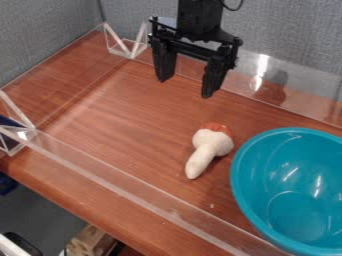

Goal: Put the mushroom in the blue bowl

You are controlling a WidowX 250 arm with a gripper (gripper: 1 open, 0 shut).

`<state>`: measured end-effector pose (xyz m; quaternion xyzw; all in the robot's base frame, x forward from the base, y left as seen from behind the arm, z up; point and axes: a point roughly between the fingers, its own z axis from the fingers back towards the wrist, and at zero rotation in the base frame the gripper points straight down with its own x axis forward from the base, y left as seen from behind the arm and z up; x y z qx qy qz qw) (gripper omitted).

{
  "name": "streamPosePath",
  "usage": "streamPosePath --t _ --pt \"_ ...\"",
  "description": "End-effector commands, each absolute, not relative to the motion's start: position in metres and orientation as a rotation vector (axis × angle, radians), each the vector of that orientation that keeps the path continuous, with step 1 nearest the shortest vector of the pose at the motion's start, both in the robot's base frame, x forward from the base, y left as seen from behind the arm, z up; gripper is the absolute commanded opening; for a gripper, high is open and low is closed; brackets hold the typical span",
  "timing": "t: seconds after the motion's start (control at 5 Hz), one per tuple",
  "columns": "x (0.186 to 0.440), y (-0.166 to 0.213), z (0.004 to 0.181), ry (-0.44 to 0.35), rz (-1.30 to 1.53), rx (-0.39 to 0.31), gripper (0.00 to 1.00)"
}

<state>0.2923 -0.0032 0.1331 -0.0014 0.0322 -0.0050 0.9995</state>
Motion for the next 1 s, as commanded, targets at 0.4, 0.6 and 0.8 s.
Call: streamPosePath --t 0.4,0.6,0.8 --pt "0.286 -0.018 0.099 0.08 -0.054 -0.021 1.0" --pt "0.284 -0.024 0.083 0.082 -0.069 -0.031 1.0" --pt "0.284 -0.027 0.067 0.087 -0.079 -0.038 1.0"
